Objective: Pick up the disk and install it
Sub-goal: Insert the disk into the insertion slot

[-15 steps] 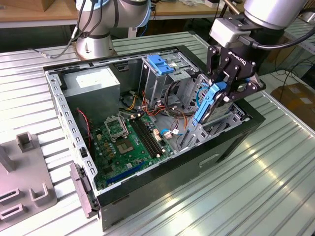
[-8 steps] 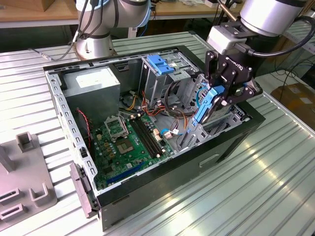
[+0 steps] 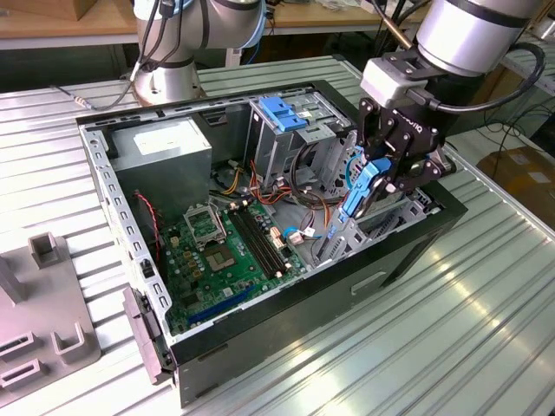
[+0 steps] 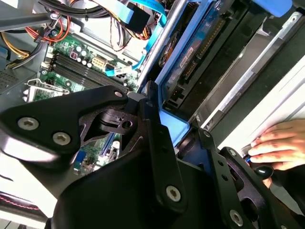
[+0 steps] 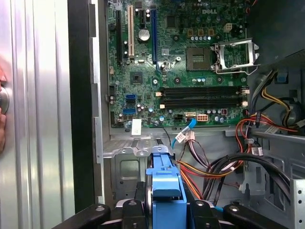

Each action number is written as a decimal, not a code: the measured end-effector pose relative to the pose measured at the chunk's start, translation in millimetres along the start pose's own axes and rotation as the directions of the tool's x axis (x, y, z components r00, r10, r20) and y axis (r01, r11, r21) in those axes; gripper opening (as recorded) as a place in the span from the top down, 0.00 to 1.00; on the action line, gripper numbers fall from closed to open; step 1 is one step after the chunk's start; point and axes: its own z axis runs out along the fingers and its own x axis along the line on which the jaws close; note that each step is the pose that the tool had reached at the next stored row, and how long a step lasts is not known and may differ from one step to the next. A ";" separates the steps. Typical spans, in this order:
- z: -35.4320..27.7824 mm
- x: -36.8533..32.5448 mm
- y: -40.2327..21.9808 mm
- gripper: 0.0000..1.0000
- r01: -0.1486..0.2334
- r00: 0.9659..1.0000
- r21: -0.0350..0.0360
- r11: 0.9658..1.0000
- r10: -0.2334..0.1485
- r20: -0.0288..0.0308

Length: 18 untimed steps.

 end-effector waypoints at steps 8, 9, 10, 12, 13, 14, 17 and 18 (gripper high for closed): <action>10.4 0.1 -0.1 0.63 0.000 1.000 0.000 1.000 0.000 0.000; 11.1 0.0 -0.1 0.63 0.000 1.000 0.000 1.000 0.000 0.000; 11.3 0.0 -0.1 0.63 0.000 1.000 -0.001 1.000 0.000 0.000; 11.3 0.1 -0.1 0.63 0.000 1.000 -0.001 1.000 0.000 0.000; 11.4 0.1 -0.1 0.63 0.000 1.000 -0.001 1.000 0.000 0.000; 11.4 0.1 -0.1 0.63 0.000 1.000 -0.001 1.000 0.000 0.000; 11.4 0.1 -0.1 0.63 0.000 1.000 -0.001 1.000 0.000 0.000; 11.4 0.1 -0.1 0.62 0.000 1.000 0.000 1.000 0.000 0.000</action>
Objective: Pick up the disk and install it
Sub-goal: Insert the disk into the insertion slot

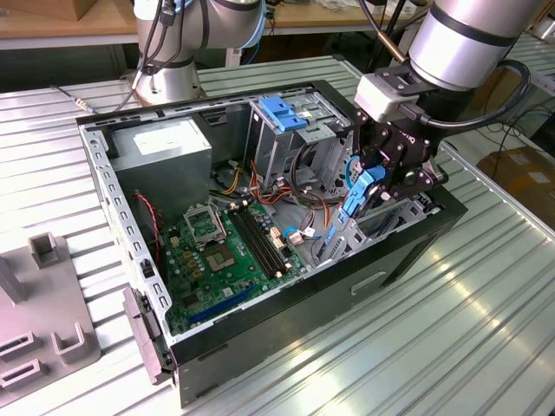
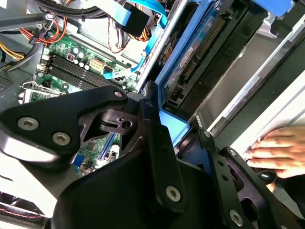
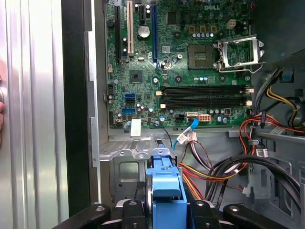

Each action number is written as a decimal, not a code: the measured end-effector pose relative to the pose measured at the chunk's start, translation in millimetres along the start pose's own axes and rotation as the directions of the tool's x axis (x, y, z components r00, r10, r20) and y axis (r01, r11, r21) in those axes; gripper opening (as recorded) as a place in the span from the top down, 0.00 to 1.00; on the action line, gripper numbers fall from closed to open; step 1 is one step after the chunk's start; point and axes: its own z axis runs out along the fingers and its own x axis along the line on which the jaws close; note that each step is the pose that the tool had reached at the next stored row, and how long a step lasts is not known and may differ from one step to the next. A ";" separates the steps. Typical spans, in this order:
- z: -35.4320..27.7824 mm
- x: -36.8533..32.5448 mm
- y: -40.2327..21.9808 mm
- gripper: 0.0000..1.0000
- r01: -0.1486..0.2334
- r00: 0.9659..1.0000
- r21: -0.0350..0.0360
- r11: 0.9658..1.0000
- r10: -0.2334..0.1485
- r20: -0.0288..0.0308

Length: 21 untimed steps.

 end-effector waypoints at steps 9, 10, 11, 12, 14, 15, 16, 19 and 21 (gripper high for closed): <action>0.0 0.0 0.0 0.64 0.000 1.000 0.000 1.000 0.000 0.000; 0.0 0.0 0.0 0.69 0.000 1.000 0.000 1.000 0.000 0.000; 0.0 0.0 0.0 0.69 0.000 1.000 0.000 1.000 0.000 -0.001; -0.1 0.0 0.0 0.75 0.000 1.000 0.000 1.000 0.000 -0.001; 0.0 0.0 0.0 0.82 0.000 1.000 0.000 1.000 0.000 -0.001; 0.0 0.0 0.0 0.90 0.000 1.000 0.000 1.000 0.000 -0.001; 0.0 0.0 0.0 0.90 0.000 1.000 0.000 1.000 0.000 -0.001; 0.0 0.0 0.0 0.90 0.000 1.000 0.000 1.000 0.000 -0.001; 0.0 0.0 0.0 0.90 0.000 1.000 0.000 1.000 0.000 -0.001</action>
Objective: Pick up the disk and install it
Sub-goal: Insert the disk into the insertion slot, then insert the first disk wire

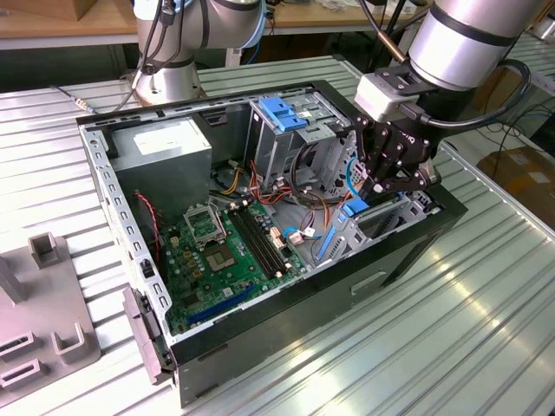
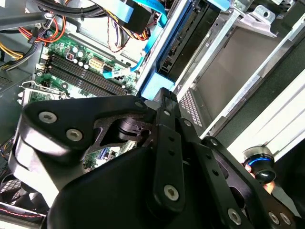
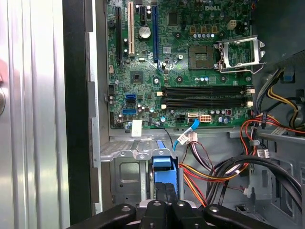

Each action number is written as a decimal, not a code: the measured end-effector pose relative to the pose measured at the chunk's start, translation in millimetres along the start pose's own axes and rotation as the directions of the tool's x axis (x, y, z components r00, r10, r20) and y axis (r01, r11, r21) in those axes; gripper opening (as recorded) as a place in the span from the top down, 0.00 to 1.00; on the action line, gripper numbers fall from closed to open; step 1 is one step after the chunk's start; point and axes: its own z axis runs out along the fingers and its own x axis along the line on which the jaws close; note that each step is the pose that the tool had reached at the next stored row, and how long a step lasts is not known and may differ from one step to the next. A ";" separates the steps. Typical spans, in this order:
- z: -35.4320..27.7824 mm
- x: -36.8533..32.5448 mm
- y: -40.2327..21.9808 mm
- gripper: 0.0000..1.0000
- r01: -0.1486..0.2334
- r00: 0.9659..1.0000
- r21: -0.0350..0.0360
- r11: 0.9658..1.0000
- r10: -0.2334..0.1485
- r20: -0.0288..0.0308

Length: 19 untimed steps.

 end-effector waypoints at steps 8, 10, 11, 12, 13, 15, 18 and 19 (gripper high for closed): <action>0.0 0.0 0.0 0.90 0.000 1.000 0.000 1.000 0.000 0.000; 0.0 0.0 0.0 0.90 0.000 1.000 0.000 1.000 0.000 0.000; 0.0 0.0 0.0 0.90 0.000 1.000 0.000 1.000 0.000 0.000; 0.0 0.0 0.0 0.90 0.000 1.000 0.000 1.000 0.000 0.000; 0.0 -0.1 -1.0 0.90 0.000 1.000 0.000 1.000 0.000 -0.001; 0.0 -0.2 -4.5 0.90 0.000 1.000 0.000 1.000 0.000 0.000; 0.2 -0.2 -7.7 0.90 0.000 1.000 0.000 1.000 0.000 0.000; 0.3 -0.3 -8.7 0.90 0.000 1.000 0.000 1.000 0.000 0.000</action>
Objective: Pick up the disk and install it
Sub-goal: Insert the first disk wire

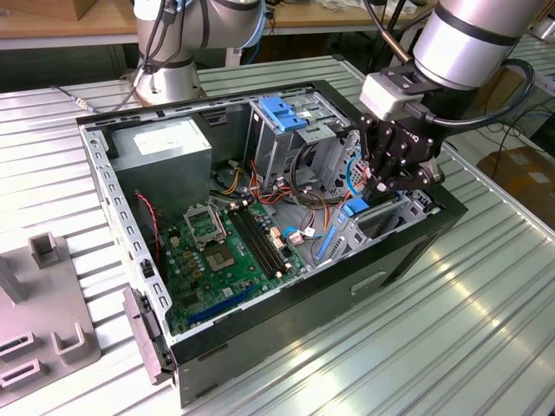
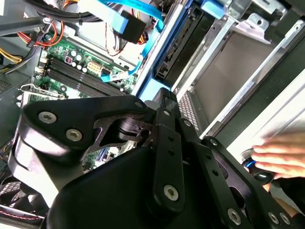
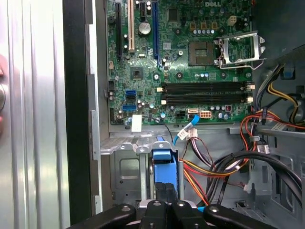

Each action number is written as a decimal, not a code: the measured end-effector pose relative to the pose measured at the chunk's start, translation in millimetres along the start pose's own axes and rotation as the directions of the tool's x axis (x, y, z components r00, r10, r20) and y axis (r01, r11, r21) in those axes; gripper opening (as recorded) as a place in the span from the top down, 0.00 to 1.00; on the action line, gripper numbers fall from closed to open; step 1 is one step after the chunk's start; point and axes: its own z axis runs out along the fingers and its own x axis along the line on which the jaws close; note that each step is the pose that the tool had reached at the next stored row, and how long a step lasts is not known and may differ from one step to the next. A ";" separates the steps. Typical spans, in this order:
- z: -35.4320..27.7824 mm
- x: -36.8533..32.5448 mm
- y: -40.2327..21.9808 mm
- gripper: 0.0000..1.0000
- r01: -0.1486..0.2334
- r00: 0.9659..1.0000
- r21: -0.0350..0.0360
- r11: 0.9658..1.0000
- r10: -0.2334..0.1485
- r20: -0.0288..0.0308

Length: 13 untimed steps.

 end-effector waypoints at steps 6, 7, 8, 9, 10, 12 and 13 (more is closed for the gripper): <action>0.1 -0.1 -3.5 0.90 0.074 0.997 0.000 0.997 -0.074 -0.001; 0.2 -0.1 -4.1 0.90 0.082 0.997 0.000 0.997 -0.082 -0.001; 0.0 -0.2 -5.3 0.90 0.089 0.996 0.000 0.996 -0.089 -0.002; -0.3 -0.3 -5.8 0.90 0.091 0.996 -0.001 0.996 -0.091 -0.007; -0.4 -0.4 -6.5 0.90 0.091 0.996 -0.001 0.996 -0.091 -0.007; -0.5 -0.4 -7.8 0.90 0.102 0.995 -0.001 0.995 -0.102 -0.006; -0.4 -0.5 -8.1 0.90 0.111 0.994 -0.001 0.994 -0.111 -0.006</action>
